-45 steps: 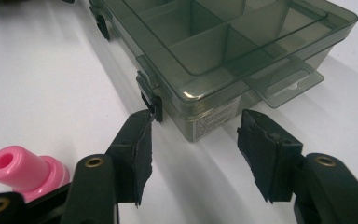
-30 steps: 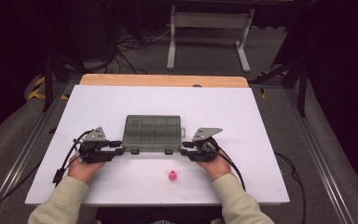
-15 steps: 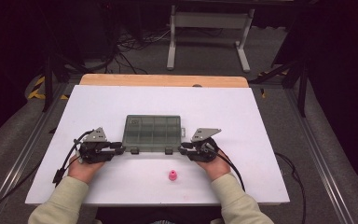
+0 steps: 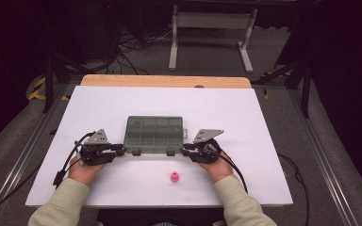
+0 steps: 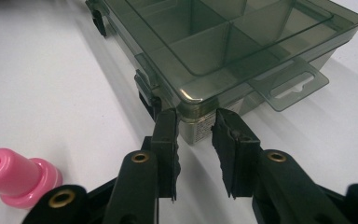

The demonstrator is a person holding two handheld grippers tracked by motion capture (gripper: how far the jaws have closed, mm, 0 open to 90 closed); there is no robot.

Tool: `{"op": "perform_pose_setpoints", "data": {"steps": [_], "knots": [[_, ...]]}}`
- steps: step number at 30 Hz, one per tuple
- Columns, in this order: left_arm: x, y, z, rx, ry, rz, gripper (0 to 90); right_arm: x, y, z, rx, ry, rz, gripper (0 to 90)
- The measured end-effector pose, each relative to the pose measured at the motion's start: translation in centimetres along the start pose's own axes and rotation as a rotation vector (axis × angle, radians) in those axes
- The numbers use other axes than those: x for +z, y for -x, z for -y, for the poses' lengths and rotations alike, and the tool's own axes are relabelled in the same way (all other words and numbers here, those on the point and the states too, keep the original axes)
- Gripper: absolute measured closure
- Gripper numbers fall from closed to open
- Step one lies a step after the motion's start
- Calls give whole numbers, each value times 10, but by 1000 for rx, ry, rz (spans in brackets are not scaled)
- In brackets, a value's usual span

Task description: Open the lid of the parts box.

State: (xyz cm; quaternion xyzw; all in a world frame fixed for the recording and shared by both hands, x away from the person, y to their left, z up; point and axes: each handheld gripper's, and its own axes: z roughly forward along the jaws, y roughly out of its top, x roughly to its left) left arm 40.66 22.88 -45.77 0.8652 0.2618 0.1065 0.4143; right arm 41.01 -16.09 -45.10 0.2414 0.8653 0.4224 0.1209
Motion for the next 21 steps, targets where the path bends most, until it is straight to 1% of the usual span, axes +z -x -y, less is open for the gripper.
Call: {"op": "perform_pose_setpoints", "data": {"steps": [3, 9, 13, 15, 17, 19, 21], "knots": [[0, 0, 0, -3, 4, 3, 713, 0, 0, 0, 1, 2, -1, 710], [-2, 1, -1, 4, 19, -2, 734, -1, -1, -1, -4, 12, -1, 728], [-5, 1, -1, 1, 46, 1, 753, -3, 0, -2, -7, 28, -2, 746], [-5, 1, -1, 0, 51, 3, 763, -5, -1, -3, -13, 37, -4, 758], [-6, 1, -1, 11, 59, 2, 791, -6, -2, -5, -20, 45, -8, 776], [-7, 1, -2, 3, 81, 5, 812, -6, -2, -7, -25, 50, -8, 791], [-8, 0, -3, 7, 94, 3, 833, -6, -2, -9, -25, 60, -7, 804]]}}
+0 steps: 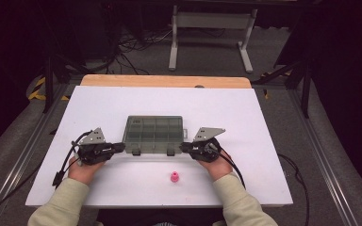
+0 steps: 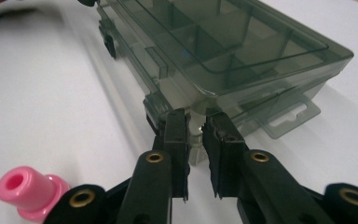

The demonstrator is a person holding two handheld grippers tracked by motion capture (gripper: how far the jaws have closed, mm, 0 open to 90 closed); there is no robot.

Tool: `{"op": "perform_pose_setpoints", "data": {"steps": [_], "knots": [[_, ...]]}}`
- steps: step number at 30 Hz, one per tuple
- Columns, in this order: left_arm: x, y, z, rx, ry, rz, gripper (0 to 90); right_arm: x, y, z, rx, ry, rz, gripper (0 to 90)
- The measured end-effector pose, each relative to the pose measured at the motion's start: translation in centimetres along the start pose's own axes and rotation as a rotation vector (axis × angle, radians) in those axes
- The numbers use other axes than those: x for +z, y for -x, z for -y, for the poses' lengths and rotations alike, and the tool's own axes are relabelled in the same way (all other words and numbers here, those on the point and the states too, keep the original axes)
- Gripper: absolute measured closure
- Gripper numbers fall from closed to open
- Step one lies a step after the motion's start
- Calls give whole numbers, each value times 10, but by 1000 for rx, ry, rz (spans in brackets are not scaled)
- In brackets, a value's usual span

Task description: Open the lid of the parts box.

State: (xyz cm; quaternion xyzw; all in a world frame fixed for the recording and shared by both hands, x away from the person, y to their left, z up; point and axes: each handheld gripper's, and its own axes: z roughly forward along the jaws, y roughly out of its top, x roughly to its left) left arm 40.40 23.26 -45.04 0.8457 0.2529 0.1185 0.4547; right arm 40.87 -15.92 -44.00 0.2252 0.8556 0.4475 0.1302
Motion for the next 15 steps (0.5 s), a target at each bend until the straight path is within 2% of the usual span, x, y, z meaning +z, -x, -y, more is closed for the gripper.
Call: {"op": "perform_pose_setpoints", "data": {"steps": [9, 15], "knots": [[-1, -1, -2, -31, 74, -2, 850, -4, 5, -6, 15, 43, 5, 823], [-1, 0, -2, -31, 97, -11, 850, -5, 7, -7, 32, 57, 10, 823]]}}
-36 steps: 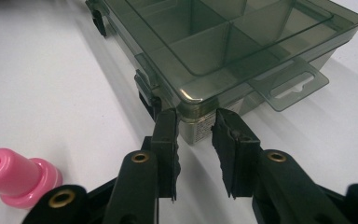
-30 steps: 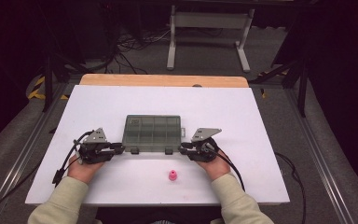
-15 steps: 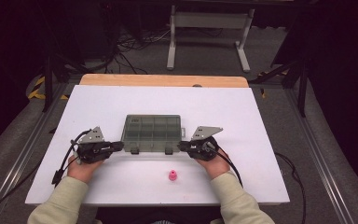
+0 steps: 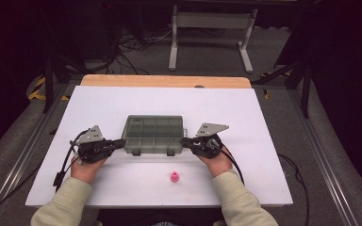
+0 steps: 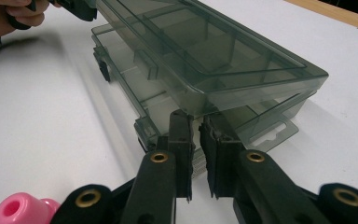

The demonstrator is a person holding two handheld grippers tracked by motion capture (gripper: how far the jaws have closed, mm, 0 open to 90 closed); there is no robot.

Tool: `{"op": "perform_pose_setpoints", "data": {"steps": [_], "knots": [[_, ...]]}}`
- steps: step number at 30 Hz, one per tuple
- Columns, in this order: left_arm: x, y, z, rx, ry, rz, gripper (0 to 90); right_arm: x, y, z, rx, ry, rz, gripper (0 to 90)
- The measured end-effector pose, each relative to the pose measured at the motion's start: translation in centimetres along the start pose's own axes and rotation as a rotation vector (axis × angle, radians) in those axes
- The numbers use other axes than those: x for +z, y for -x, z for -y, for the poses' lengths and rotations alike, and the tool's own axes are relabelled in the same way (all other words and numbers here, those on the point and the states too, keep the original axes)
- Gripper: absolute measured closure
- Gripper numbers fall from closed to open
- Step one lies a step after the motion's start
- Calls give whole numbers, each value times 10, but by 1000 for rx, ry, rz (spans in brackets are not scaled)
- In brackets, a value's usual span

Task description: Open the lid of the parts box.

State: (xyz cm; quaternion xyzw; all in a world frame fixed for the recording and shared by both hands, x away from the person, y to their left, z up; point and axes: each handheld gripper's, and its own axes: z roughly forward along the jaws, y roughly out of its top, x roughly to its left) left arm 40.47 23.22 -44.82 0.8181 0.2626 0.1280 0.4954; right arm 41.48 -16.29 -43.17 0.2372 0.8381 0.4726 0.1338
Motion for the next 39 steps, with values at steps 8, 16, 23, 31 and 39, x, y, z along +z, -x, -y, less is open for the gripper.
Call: {"op": "perform_pose_setpoints", "data": {"steps": [8, 16, 23, 31, 39], "knots": [[0, 1, 0, 12, 11, 3, 834, 1, 3, -1, 11, -9, -15, 797], [-1, 2, -1, 15, 23, 4, 825, 3, 2, -7, -34, -72, 29, 535], [-2, 2, -1, 16, 28, 7, 816, 6, 5, -15, -71, -76, 74, 284], [-2, 4, -1, 16, 35, 8, 800, 15, 7, -24, -126, -102, 84, 234], [-2, 4, -2, 13, 40, 13, 790, 18, 9, -29, -161, -122, 104, 244]]}}
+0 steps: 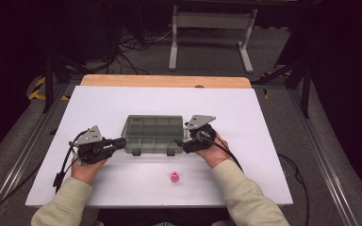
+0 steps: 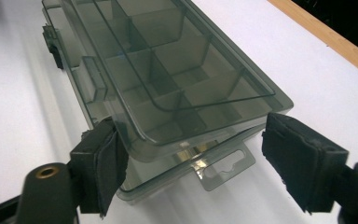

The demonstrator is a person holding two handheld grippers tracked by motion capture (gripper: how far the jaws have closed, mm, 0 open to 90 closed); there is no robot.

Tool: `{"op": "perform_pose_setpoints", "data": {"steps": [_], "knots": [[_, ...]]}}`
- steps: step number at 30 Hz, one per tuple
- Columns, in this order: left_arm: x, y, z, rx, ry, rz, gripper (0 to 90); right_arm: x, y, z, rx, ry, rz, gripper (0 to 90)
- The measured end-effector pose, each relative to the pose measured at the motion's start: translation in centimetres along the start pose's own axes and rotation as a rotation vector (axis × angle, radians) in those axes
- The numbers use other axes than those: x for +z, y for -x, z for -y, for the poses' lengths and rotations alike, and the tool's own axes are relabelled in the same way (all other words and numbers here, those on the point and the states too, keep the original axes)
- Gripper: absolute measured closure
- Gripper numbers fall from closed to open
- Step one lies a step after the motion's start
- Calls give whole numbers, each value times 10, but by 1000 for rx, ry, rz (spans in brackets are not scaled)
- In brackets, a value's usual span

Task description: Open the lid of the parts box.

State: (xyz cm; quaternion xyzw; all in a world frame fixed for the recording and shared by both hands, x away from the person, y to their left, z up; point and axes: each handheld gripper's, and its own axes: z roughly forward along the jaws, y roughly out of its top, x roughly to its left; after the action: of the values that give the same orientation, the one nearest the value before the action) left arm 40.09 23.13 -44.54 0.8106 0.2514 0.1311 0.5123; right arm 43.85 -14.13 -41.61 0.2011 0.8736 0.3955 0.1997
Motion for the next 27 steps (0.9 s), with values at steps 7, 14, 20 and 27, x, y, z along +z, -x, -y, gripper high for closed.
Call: {"op": "perform_pose_setpoints", "data": {"steps": [7, 14, 20, 27], "knots": [[-1, 1, 0, 6, 3, 3, 783, -2, 2, -5, -16, 1, 5, 280], [-5, 3, 0, 7, 4, 12, 713, -6, 6, -14, -25, 6, -4, 330], [-13, 5, -1, 5, 18, 12, 636, -9, 12, -21, -11, 33, -15, 382], [-24, 4, 3, -17, 49, 10, 549, -10, 22, -33, 9, 59, -24, 444]]}}
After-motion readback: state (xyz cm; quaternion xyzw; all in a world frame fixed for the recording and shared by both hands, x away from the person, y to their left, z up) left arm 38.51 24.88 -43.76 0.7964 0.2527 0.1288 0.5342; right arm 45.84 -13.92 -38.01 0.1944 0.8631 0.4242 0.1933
